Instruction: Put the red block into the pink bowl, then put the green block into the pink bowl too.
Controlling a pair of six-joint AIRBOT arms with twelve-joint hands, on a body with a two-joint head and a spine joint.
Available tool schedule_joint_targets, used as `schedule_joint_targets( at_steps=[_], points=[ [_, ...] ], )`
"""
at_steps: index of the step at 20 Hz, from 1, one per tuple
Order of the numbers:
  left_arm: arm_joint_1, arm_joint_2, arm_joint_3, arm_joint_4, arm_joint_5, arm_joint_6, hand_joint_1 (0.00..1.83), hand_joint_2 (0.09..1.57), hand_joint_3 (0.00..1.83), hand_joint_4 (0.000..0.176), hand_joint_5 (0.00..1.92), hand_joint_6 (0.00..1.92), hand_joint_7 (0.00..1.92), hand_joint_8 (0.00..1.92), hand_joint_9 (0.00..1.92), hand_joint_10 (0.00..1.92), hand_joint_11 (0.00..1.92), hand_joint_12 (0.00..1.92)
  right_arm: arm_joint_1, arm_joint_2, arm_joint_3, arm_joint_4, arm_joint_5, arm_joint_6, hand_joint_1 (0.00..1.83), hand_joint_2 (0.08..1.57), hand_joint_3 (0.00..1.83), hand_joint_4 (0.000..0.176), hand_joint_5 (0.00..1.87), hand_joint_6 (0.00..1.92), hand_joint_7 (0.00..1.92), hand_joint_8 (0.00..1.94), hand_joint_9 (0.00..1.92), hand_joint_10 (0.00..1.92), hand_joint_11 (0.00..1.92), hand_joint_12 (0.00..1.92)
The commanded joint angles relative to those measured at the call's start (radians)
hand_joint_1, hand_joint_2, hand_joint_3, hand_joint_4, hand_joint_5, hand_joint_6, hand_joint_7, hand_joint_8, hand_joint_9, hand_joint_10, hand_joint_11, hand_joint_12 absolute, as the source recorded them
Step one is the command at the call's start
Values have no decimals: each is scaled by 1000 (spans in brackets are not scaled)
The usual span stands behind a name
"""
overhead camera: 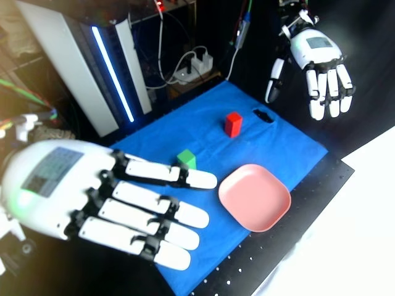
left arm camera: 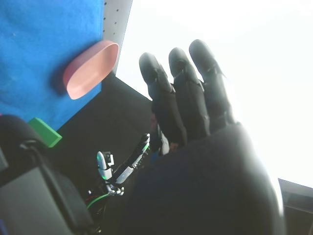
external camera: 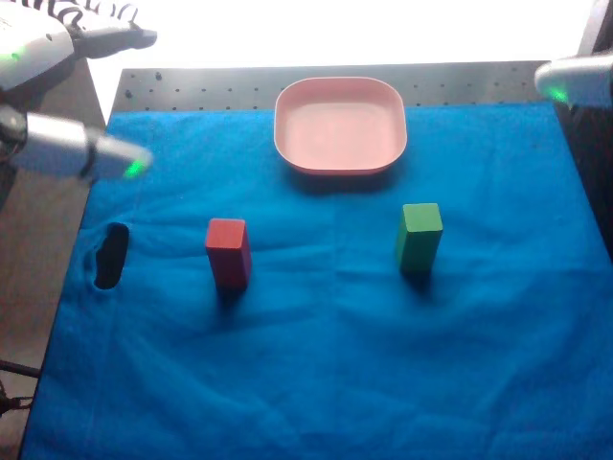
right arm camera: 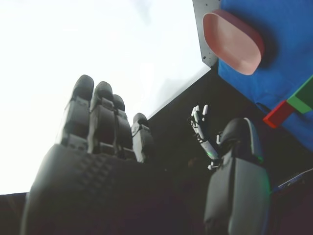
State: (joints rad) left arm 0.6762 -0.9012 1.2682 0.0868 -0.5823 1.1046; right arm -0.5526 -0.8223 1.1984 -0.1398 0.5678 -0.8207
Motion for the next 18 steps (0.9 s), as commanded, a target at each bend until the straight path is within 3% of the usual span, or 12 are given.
schedule_joint_targets(
  at_steps=[1,4,6,9,11,12,13,14,17,18],
  points=[
    [-16,0,-2,-15,-118,0,64,956,0,41,221,1,175,1,193,6,126,358,18,2,5,21,115,2,73,969,19,0,196,2,136,2,69,3,0,236],
    [-16,0,-2,-13,-115,0,97,920,0,51,184,0,162,0,177,0,133,294,18,2,5,21,115,2,74,968,2,0,176,0,111,0,55,0,0,206],
    [-17,-1,-5,-8,-110,0,99,902,0,43,170,1,155,1,170,0,137,285,18,1,4,18,112,2,49,976,3,0,160,0,99,0,46,0,0,178],
    [-17,-1,-14,5,-115,0,127,868,0,76,175,1,163,0,175,0,167,222,18,-1,4,17,110,2,64,982,5,0,162,1,98,0,48,1,0,179],
    [-20,-2,-35,54,-116,0,156,832,0,70,137,0,134,0,164,0,164,209,18,-2,4,17,109,2,67,972,0,0,174,5,103,5,58,5,14,194],
    [-20,-2,-45,70,-121,0,188,820,0,85,125,0,123,0,152,0,149,200,18,-2,4,17,109,2,63,972,0,0,176,5,109,7,60,5,13,198],
    [-20,-5,-57,91,-126,0,225,802,0,115,105,0,112,0,127,0,130,191,18,-3,4,17,109,2,45,977,0,0,170,1,110,1,60,2,2,244],
    [-20,-8,-63,102,-131,0,243,811,0,125,78,0,97,0,132,3,128,191,18,-4,5,17,109,2,35,988,4,0,167,0,108,0,58,0,0,254],
    [-21,-19,-83,136,-145,0,280,789,0,121,46,0,38,0,86,0,67,167,18,-7,5,17,109,2,38,991,3,0,167,0,111,1,58,1,0,260],
    [-21,-22,-89,149,-145,0,317,778,0,137,29,0,16,0,54,0,41,157,18,-8,5,17,109,2,44,988,2,0,160,0,107,0,55,0,0,259]
  ],
)
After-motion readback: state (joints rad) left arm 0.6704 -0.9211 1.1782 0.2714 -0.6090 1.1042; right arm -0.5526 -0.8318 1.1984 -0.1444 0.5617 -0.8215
